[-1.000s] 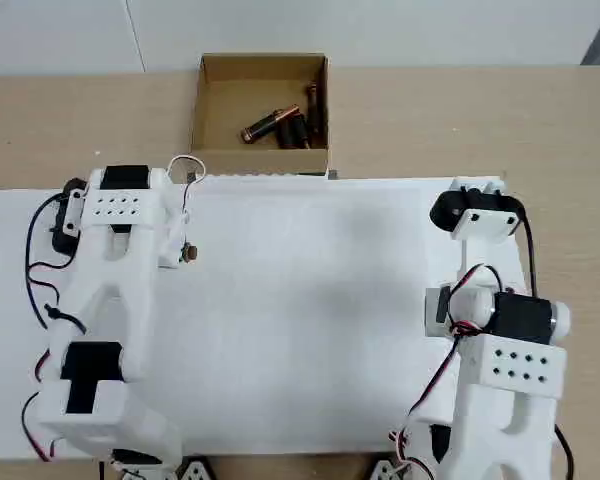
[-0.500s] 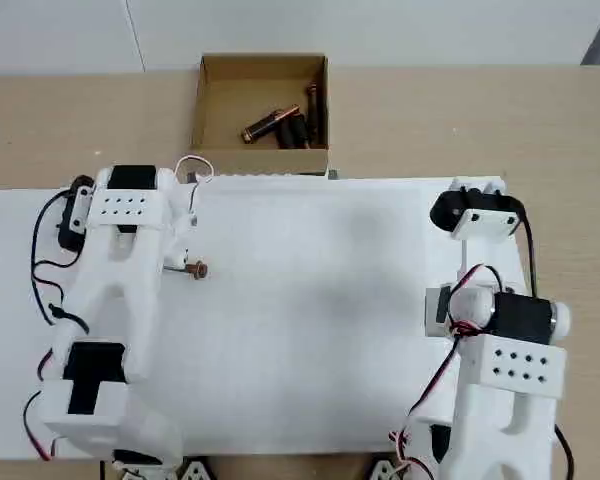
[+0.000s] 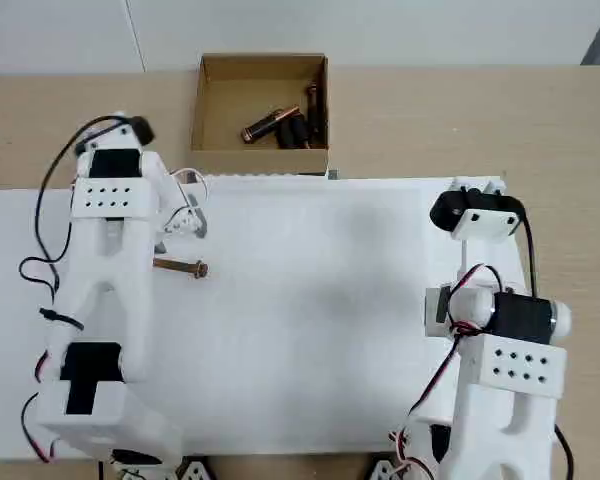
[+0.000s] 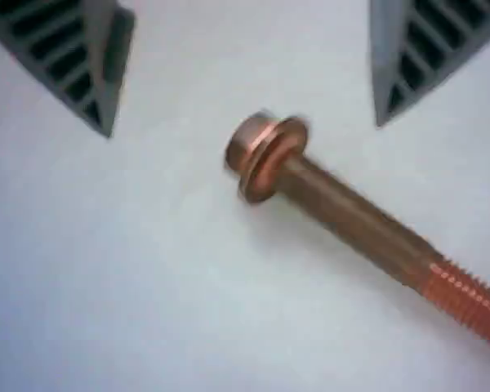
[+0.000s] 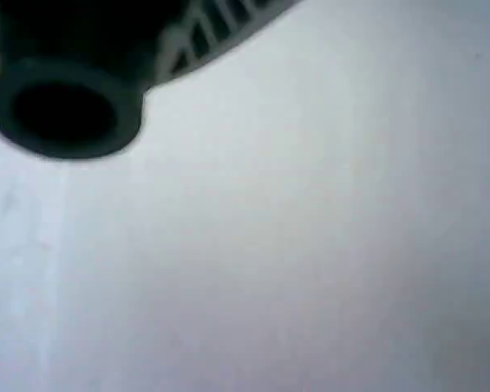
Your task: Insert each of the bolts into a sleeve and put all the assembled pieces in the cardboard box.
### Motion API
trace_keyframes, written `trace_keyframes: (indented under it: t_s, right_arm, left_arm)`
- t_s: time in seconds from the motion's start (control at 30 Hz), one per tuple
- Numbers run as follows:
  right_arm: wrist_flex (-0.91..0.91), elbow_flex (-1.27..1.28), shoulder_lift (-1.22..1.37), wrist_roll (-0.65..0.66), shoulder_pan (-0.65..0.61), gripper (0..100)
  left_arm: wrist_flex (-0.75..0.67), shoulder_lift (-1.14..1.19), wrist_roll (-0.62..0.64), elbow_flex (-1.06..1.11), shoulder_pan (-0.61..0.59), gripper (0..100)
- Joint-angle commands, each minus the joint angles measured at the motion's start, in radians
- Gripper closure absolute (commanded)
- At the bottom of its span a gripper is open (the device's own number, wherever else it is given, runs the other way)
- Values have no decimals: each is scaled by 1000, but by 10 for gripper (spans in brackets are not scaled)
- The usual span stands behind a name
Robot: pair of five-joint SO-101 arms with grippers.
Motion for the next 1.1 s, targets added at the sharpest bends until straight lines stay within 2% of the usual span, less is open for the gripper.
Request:
trace_keyframes:
  t_s: [0.0,0.23,0.57,0.8,1.07]
  right_arm:
    - [-4,-3,-15,-5,4,988]
    - [-5,-3,-21,-3,4,988]
    - [-16,-5,-18,46,2,987]
    - [-39,-5,-15,44,-77,988]
    - [-97,-5,-13,40,-145,988]
  left_arm:
    - [18,-5,-301,-42,-9,805]
    - [26,-5,-942,-41,-11,805]
    - [35,60,-1421,-45,-11,805]
    - [9,150,-1625,-47,-11,805]
    - [-117,172,-1671,-47,-21,805]
